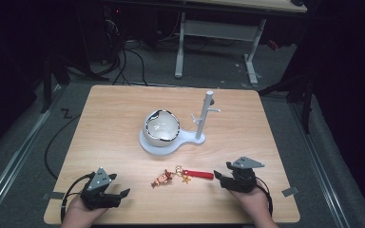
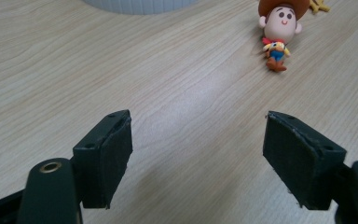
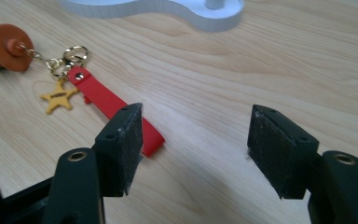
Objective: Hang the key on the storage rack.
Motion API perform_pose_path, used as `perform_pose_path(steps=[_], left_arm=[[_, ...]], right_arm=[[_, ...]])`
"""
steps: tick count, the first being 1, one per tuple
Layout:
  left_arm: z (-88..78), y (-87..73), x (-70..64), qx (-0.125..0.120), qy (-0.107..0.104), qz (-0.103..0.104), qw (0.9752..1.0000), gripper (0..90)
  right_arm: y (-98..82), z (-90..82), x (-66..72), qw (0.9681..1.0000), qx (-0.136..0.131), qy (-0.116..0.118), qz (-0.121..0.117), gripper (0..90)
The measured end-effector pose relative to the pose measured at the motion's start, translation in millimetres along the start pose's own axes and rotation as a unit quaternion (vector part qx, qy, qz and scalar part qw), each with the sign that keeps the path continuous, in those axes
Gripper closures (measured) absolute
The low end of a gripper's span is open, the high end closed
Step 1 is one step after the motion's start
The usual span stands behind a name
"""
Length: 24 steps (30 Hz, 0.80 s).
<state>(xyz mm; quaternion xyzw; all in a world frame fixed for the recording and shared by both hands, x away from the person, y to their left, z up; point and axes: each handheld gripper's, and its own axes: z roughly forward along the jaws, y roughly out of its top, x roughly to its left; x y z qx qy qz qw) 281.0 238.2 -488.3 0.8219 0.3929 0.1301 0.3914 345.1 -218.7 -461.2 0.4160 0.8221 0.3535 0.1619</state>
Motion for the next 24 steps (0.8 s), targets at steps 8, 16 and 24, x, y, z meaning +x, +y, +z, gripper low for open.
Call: perform_pose_path(steps=[8, 16, 24], left_arm=[[-20.5, -16.5, 3.4, -0.003, 0.027, -0.021, 0.9994, 24.9], [-31.7, -23.5, 4.1, -0.008, 0.037, -0.029, 0.9988, 25.0], [-22.7, -13.4, 3.6, -0.011, 0.025, -0.019, 0.9994, 25.1]], right_arm=[[17.1, 30.0, 20.5, 0.997, 0.029, 0.039, -0.061, 39.2], [18.6, 47.7, 32.5, 0.9917, 0.073, 0.051, -0.093, 47.3], [9.8, 36.5, 29.7, 0.9923, 0.075, 0.061, -0.078, 72.5]])
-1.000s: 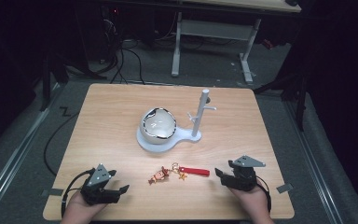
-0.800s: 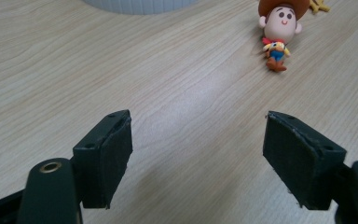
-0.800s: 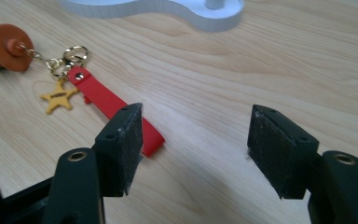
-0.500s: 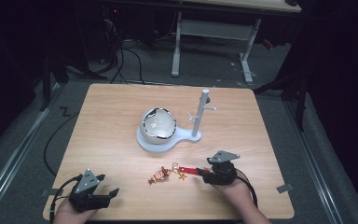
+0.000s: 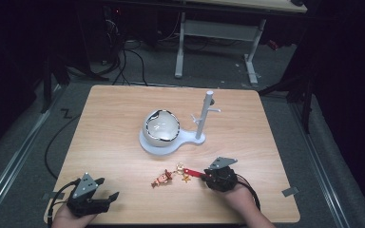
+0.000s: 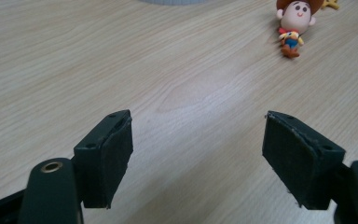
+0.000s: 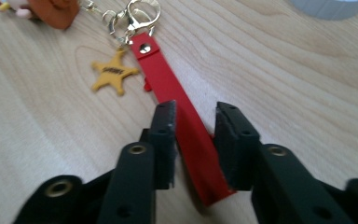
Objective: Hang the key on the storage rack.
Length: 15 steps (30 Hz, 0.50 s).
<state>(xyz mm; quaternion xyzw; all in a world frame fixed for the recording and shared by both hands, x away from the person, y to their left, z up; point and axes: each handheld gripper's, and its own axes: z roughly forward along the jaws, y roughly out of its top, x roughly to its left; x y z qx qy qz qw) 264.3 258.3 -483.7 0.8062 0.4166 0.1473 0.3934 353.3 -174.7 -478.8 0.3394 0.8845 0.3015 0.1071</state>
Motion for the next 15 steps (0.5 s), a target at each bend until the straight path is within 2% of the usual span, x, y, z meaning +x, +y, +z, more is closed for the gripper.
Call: perform_pose_path(steps=[7, 8, 10, 15], left_arm=[[21.2, 18.4, -4.7, 0.001, -0.029, 0.025, 0.9993, 25.0], [26.4, 23.1, -5.8, 0.0, -0.037, 0.03, 0.9989, 25.0], [29.5, 25.4, -6.9, -0.003, -0.04, 0.031, 0.9987, 25.0], [41.9, 36.9, -11.2, -0.004, -0.052, 0.048, 0.9975, 25.0]], right_arm=[[-20.3, -20.7, -4.5, 0.9998, -0.002, -0.008, 0.021, 74.8], [-29.0, -28.3, -6.6, 0.9994, -0.002, -0.012, 0.032, 74.7], [-32.2, -31.1, -7.3, 0.9992, 0.0, -0.014, 0.038, 74.6], [-56.4, -52.6, -14.0, 0.9969, 0.008, -0.031, 0.072, 73.7]])
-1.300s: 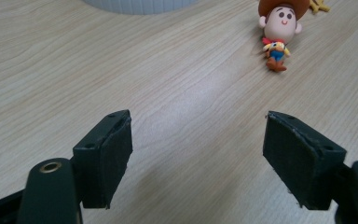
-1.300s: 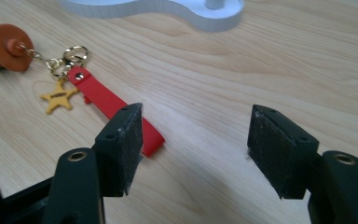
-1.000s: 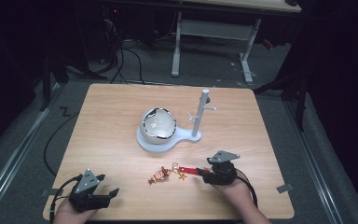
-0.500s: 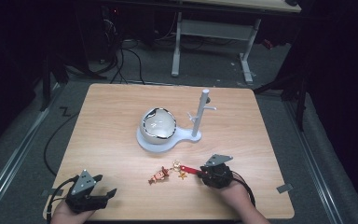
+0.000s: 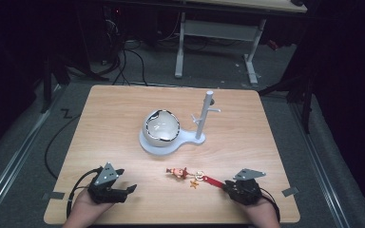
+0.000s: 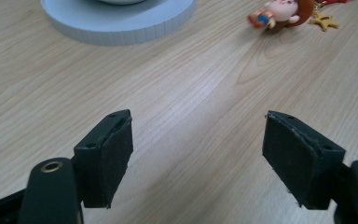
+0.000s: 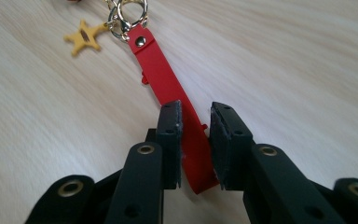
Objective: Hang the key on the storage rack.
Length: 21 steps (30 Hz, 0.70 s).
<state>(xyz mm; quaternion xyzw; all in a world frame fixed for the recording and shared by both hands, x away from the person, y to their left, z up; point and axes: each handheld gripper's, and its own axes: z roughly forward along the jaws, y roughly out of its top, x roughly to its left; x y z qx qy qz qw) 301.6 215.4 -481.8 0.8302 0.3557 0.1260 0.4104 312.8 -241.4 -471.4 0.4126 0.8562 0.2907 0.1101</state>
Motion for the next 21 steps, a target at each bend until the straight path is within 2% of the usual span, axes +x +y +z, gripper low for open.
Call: perform_pose_path(steps=[2, 4, 6, 9, 13, 15, 16, 17, 18, 21], left_arm=[[4.2, 4.1, -0.6, 0.0, -0.005, 0.004, 1.0, 25.0], [5.2, 4.9, -0.9, -0.001, -0.005, 0.005, 1.0, 25.1], [6.6, 6.3, -1.2, -0.001, -0.007, 0.004, 1.0, 25.4], [4.4, 5.1, -0.9, 0.001, -0.003, 0.003, 1.0, 25.6], [0.1, 0.5, 0.0, 0.004, 0.002, -0.004, 1.0, 25.6], [-4.8, -3.8, 0.7, 0.004, 0.007, -0.012, 0.9999, 25.6], [-8.9, -6.7, 1.4, 0.004, 0.009, -0.015, 0.9998, 25.6], [-10.9, -8.1, 1.8, 0.003, 0.012, -0.016, 0.9998, 25.6], [-10.9, -8.1, 1.8, 0.003, 0.012, -0.016, 0.9998, 25.6], [-17.2, -11.3, 3.3, -0.001, 0.017, -0.021, 0.9996, 25.6]], right_arm=[[-10.6, -10.7, -7.0, 0.9998, 0.002, -0.013, 0.015, 71.7], [-12.7, -12.9, -8.8, 0.9997, 0.001, -0.015, 0.02, 69.9], [-14.4, -15.4, -11.1, 0.9995, -0.005, -0.015, 0.028, 62.9], [-10.9, -15.4, -9.7, 0.9996, -0.012, -0.009, 0.022, 56.4], [-3.3, -13.2, -5.4, 0.9999, -0.007, 0.001, 0.01, 52.6], [3.7, -10.6, -0.4, 0.9999, 0.005, 0.002, -0.013, 50.6], [12.6, -7.1, 4.4, 0.999, 0.027, 0.0, -0.036, 49.8], [17.7, -5.6, 6.7, 0.9983, 0.036, -0.004, -0.047, 49.7], [17.7, -5.6, 6.7, 0.9983, 0.036, -0.004, -0.047, 49.7], [33.2, -0.3, 11.7, 0.994, 0.07, -0.012, -0.083, 48.4]])
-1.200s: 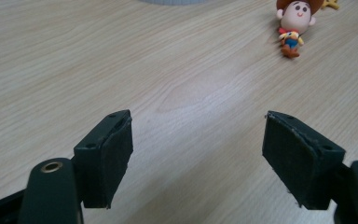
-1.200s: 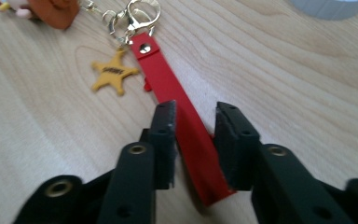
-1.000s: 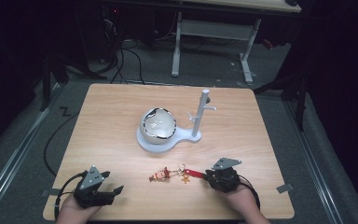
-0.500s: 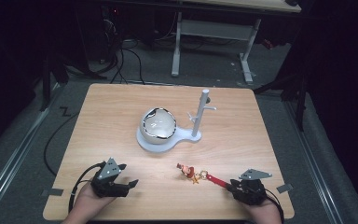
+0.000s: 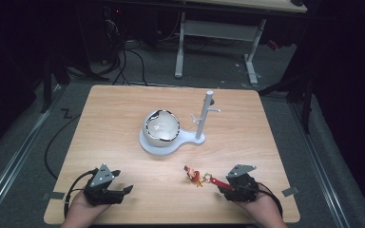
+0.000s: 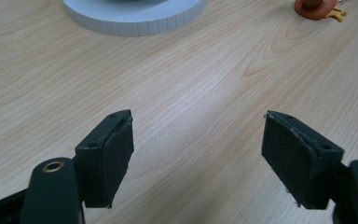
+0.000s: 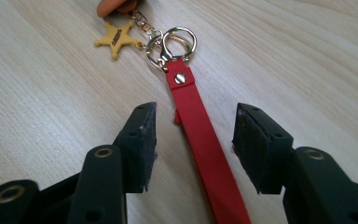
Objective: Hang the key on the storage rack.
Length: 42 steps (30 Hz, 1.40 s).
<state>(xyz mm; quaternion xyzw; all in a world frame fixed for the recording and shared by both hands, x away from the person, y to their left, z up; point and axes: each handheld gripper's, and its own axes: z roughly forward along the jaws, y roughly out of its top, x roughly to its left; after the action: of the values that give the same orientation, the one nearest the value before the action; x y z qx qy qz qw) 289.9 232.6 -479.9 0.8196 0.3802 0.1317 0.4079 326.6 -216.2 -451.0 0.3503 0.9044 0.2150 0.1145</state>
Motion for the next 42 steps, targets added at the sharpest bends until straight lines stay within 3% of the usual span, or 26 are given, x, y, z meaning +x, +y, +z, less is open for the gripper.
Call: perform_pose_path(steps=[2, 3, 7, 9, 11, 12, 16, 19, 20, 21, 23, 27, 28, 30, 39, 42], left_arm=[[-3.9, -1.7, 1.0, -0.003, 0.002, -0.005, 1.0, 25.6], [-3.9, -1.7, 1.0, -0.003, 0.002, -0.005, 1.0, 25.7], [-5.2, -2.1, 0.9, -0.001, 0.001, -0.006, 1.0, 25.6], [-4.8, -1.6, 0.5, -0.001, 0.002, -0.004, 1.0, 25.6], [-3.7, -0.7, -0.8, 0.0, 0.0, 0.001, 1.0, 25.6], [-3.7, -0.7, -0.8, 0.0, 0.0, 0.001, 1.0, 25.6], [-1.7, 0.4, -1.9, 0.004, -0.004, 0.006, 1.0, 25.6], [-1.0, 0.8, -2.3, 0.003, -0.004, 0.007, 1.0, 25.6], [-1.3, 0.8, -2.2, 0.003, -0.004, 0.008, 1.0, 25.6], [-1.3, 0.8, -2.2, 0.003, -0.004, 0.008, 1.0, 25.6], [-2.0, 0.7, -1.5, 0.003, -0.004, 0.008, 1.0, 25.6], [-2.5, 0.7, -0.6, 0.0, -0.003, 0.006, 1.0, 25.6], [-2.5, 0.7, -0.7, 0.001, -0.004, 0.006, 1.0, 25.6], [-2.3, 0.8, -1.0, 0.001, -0.004, 0.007, 1.0, 25.6], [-2.1, 1.0, -1.5, 0.002, -0.003, 0.007, 1.0, 25.6], [-1.8, 1.1, -0.8, 0.002, -0.004, 0.008, 1.0, 25.6]], right_arm=[[16.7, 3.9, -0.7, 0.999, 0.042, 0.006, -0.014, 47.4], [16.7, 3.9, -0.7, 0.999, 0.042, 0.006, -0.014, 47.4], [38.0, 9.2, -2.7, 0.9943, 0.102, 0.011, -0.027, 46.8], [41.4, 10.1, -2.7, 0.9927, 0.116, 0.012, -0.029, 46.2], [51.2, 11.8, -2.4, 0.9867, 0.154, 0.008, -0.051, 46.2], [51.2, 11.8, -2.4, 0.9867, 0.154, 0.008, -0.051, 46.2], [64.0, 16.6, 1.1, 0.9767, 0.2, 0.014, -0.076, 47.2], [72.8, 22.6, 5.6, 0.9681, 0.229, 0.021, -0.099, 49.4], [78.7, 28.3, 6.4, 0.9621, 0.248, 0.04, -0.106, 51.8], [78.7, 28.3, 6.4, 0.9621, 0.248, 0.04, -0.106, 51.8], [83.6, 34.0, 6.9, 0.9567, 0.262, 0.041, -0.12, 53.9], [86.4, 38.7, 5.5, 0.9542, 0.269, 0.044, -0.124, 59.1], [86.8, 41.0, 3.8, 0.9523, 0.271, 0.05, -0.132, 61.0], [87.1, 43.7, 1.3, 0.951, 0.276, 0.058, -0.126, 62.1], [90.2, 48.6, 1.9, 0.9468, 0.286, 0.059, -0.135, 67.5], [91.0, 50.8, 3.9, 0.9465, 0.284, 0.065, -0.139, 73.2]])
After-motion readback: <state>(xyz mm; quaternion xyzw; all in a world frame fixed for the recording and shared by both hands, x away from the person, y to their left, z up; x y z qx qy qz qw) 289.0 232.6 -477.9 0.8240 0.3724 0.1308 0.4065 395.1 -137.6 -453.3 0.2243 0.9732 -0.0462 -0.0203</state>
